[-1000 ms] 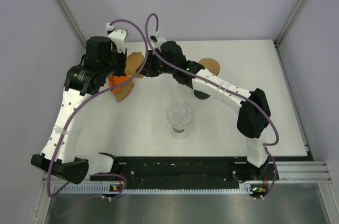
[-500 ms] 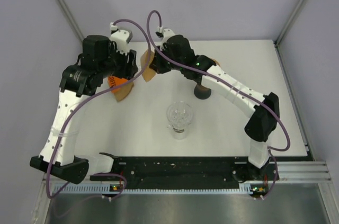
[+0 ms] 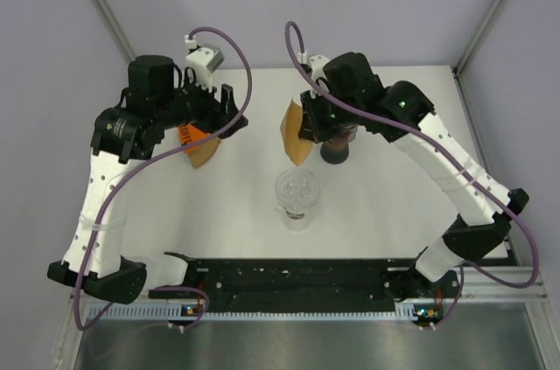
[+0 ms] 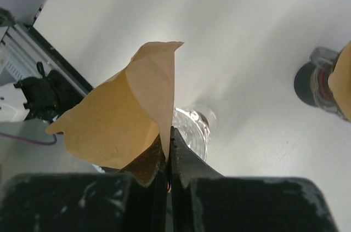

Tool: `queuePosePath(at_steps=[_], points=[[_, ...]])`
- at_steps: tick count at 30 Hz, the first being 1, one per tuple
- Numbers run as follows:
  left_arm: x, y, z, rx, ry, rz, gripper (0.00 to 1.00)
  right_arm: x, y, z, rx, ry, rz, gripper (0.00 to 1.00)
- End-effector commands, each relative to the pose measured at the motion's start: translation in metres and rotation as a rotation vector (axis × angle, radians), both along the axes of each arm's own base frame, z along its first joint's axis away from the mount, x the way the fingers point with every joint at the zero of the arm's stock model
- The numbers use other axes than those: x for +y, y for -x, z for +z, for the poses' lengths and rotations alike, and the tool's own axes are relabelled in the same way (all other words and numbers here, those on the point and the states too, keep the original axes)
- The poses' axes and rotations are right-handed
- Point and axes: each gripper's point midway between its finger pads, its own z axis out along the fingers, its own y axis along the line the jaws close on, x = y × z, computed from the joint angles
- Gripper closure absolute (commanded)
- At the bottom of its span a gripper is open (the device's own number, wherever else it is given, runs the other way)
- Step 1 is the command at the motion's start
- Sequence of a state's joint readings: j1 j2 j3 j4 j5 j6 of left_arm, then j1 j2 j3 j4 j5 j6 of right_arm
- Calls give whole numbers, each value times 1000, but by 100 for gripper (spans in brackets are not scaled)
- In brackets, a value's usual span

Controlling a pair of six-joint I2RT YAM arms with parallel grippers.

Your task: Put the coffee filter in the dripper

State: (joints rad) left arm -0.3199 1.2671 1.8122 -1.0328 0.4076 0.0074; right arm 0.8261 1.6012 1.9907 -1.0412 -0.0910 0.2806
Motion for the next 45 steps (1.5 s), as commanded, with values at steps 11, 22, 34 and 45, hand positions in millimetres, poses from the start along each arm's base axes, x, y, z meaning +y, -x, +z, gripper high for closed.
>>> queuePosePath(at_steps=[11, 22, 34, 45], points=[[-34, 10, -37, 183, 126, -110, 25, -42, 73, -52, 286, 229, 46, 100], [-43, 14, -55, 240, 133, -143, 27, -35, 73, -91, 386, 336, 89, 100], [-44, 12, -59, 244, 122, -141, 28, -41, 77, -98, 411, 383, 86, 100], [-41, 12, -61, 235, 106, -133, 28, -31, 74, -88, 346, 387, 89, 69]])
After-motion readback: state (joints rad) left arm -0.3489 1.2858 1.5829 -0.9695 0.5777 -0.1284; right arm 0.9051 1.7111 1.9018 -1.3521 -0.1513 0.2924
